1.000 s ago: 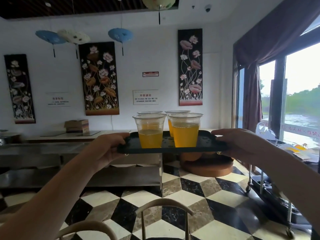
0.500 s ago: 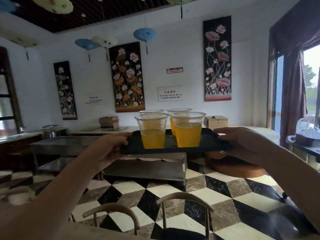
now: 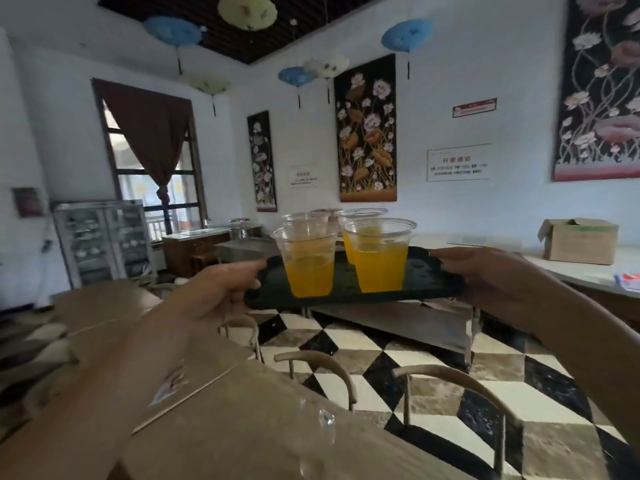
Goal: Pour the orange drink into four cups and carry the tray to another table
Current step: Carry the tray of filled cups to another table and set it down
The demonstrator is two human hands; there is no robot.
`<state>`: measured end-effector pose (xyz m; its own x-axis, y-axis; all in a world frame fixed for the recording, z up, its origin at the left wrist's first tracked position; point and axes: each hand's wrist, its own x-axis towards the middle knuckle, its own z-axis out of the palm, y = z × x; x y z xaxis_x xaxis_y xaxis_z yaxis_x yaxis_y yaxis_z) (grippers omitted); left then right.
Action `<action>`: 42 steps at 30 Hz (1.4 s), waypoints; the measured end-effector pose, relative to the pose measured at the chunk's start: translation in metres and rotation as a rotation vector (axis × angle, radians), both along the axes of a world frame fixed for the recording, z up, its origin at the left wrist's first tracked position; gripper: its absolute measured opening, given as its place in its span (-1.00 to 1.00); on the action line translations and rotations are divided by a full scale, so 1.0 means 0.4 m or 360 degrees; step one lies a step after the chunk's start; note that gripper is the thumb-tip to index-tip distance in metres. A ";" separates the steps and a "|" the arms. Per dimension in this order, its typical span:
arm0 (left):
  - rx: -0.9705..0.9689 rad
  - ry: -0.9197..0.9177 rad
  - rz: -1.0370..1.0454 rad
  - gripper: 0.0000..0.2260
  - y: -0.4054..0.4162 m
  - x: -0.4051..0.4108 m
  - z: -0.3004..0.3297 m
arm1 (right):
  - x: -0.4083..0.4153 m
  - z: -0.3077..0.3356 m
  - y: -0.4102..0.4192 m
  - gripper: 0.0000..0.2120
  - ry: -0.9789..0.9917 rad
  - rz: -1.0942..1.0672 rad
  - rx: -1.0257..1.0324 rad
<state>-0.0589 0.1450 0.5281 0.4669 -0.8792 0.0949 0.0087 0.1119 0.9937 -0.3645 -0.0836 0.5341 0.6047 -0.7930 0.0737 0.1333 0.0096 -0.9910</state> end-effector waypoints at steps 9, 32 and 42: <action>0.0008 0.0036 0.0481 -0.69 0.299 0.038 0.018 | 0.144 0.011 0.168 -0.71 0.0055 0.0386 0.0046; -0.0013 0.0094 0.1362 -0.72 1.166 0.149 0.041 | 0.707 0.017 0.795 -0.67 0.0106 0.1254 0.0099; 0.0012 0.0118 0.1568 -0.73 1.372 0.182 0.020 | 0.878 -0.007 1.001 -0.72 0.0111 0.1486 0.0165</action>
<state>0.0138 0.6939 0.5362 0.9950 -0.0948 0.0318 -0.0226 0.0966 0.9951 -0.0135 0.3169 0.5314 0.9994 0.0141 -0.0303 -0.0323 0.1715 -0.9847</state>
